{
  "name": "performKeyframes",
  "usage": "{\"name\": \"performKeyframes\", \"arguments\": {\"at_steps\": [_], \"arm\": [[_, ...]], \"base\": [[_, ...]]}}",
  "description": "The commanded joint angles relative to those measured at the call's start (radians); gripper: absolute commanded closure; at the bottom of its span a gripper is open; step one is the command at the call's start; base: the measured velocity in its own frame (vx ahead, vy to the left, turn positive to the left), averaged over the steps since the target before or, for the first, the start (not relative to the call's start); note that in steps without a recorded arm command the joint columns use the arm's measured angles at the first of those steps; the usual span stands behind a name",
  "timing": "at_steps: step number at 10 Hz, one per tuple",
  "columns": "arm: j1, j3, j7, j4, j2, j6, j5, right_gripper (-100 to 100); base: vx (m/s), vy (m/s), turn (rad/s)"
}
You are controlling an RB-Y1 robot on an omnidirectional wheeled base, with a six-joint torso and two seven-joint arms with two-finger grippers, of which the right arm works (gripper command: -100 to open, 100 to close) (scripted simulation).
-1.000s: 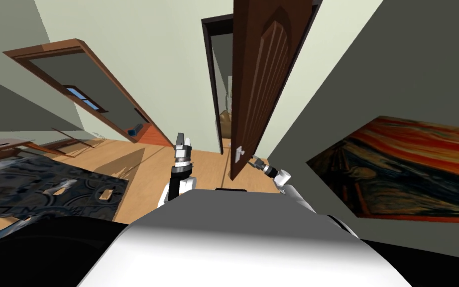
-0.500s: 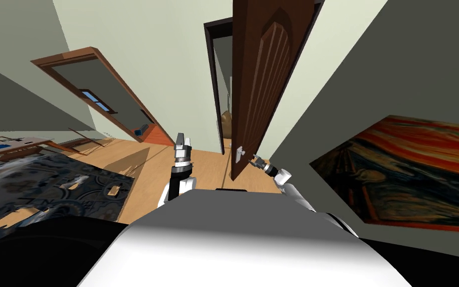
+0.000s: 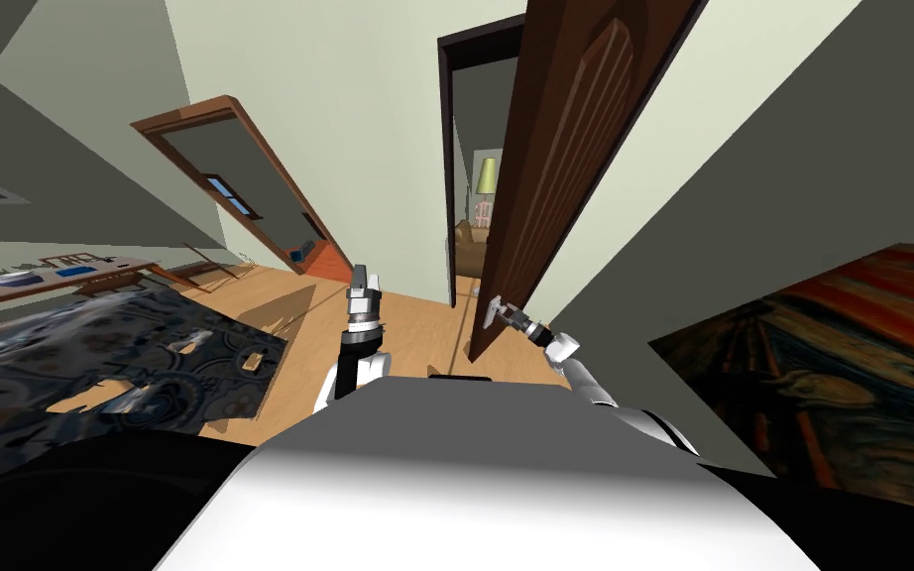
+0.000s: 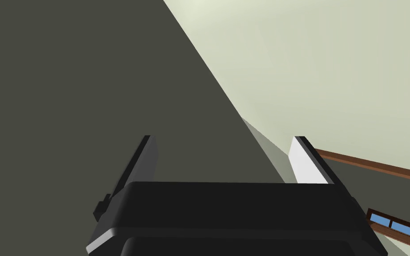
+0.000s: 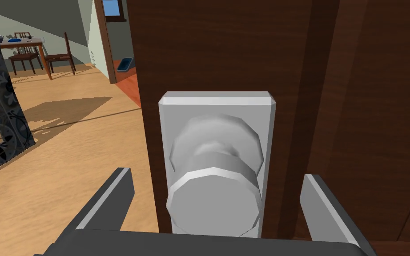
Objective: Pull the door open
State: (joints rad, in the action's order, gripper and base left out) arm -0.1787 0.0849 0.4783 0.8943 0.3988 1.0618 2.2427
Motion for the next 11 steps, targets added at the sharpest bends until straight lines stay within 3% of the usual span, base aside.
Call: {"name": "performKeyframes", "arguments": {"at_steps": [1, 2, 3, 8, 9, 11], "arm": [[-0.021, 0.019, 0.007, -0.030, -0.008, -0.007, -0.004, -100], [-0.013, 0.012, 0.005, -0.019, -0.006, -0.004, -0.003, -100], [-0.013, 0.012, 0.005, -0.019, -0.006, -0.004, -0.003, 100], [-0.013, 0.012, 0.005, -0.019, -0.006, -0.004, -0.003, 100], [-0.019, -0.013, 0.006, -0.022, 0.002, 0.030, -0.003, 100], [-0.022, -0.034, 0.006, -0.026, 0.009, 0.060, -0.003, 100]], "base": [[0.042, 0.090, 0.150], [0.018, 0.037, 0.022], [-0.001, -0.004, -0.022], [-0.001, -0.006, 0.003], [-0.037, -0.092, -0.181], [-0.059, -0.165, -0.108]]}}
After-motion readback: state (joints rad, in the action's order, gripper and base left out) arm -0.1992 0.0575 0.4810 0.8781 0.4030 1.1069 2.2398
